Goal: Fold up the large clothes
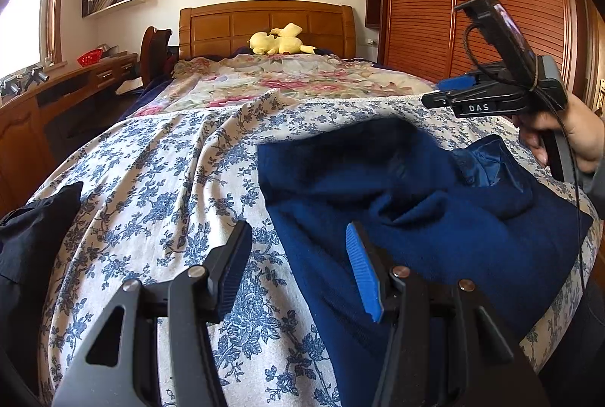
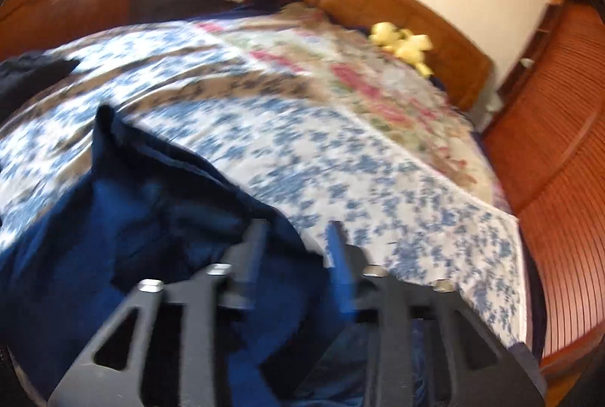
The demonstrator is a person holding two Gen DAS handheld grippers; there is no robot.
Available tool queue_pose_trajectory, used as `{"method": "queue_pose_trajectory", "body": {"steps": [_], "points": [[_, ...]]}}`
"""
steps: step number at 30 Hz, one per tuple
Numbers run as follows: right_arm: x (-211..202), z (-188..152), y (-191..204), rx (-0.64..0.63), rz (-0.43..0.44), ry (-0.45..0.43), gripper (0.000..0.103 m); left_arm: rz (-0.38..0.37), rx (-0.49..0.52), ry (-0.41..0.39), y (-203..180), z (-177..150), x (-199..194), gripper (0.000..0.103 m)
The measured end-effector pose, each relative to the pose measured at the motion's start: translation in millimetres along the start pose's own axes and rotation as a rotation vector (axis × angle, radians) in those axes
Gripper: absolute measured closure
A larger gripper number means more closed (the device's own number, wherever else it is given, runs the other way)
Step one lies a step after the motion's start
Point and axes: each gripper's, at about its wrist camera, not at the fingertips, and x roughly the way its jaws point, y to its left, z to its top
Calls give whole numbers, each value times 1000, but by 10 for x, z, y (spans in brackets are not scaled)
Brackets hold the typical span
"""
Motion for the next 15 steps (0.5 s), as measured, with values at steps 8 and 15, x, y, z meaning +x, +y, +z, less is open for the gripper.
{"method": "queue_pose_trajectory", "body": {"steps": [8,15], "points": [[59,-286,147,-12,127,62,52,-12,4,-5,-43,17,-2,52],[379,-660,364,12,205,178,52,-17,20,5,-100,-5,19,52]]}}
